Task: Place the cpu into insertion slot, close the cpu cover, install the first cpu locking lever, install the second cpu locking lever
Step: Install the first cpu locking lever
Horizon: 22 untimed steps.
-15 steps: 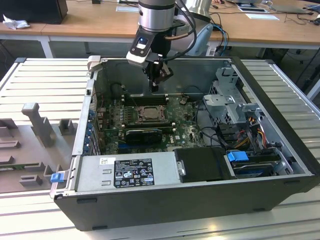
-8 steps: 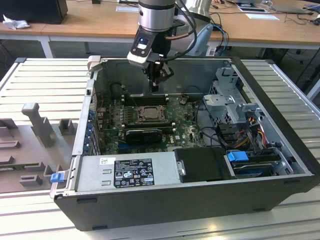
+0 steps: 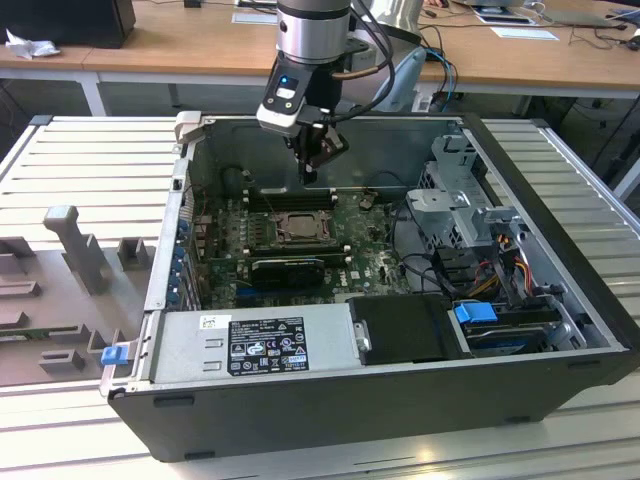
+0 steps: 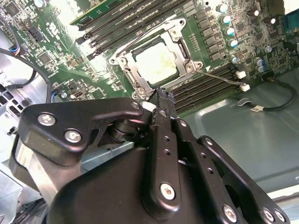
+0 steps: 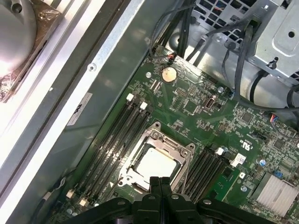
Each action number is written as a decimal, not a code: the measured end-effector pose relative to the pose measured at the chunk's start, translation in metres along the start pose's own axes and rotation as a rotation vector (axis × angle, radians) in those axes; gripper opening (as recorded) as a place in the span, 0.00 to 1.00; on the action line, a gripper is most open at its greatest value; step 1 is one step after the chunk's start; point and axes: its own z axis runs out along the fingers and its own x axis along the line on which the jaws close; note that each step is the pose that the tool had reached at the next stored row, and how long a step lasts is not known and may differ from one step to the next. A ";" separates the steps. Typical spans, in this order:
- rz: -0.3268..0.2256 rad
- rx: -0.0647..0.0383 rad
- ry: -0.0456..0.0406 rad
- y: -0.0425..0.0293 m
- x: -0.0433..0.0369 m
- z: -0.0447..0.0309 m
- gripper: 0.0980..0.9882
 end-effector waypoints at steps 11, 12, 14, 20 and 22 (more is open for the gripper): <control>-0.105 -0.001 0.0019 0.0000 0.0000 0.0000 0.01; -0.116 -0.001 0.0021 0.0000 0.0000 0.0000 0.01; -0.132 -0.001 0.0023 0.0000 0.0000 0.0000 0.01; -0.171 -0.002 0.0031 0.0000 0.0000 0.0000 0.01; -0.182 -0.002 0.0032 0.0000 0.0000 0.0000 0.01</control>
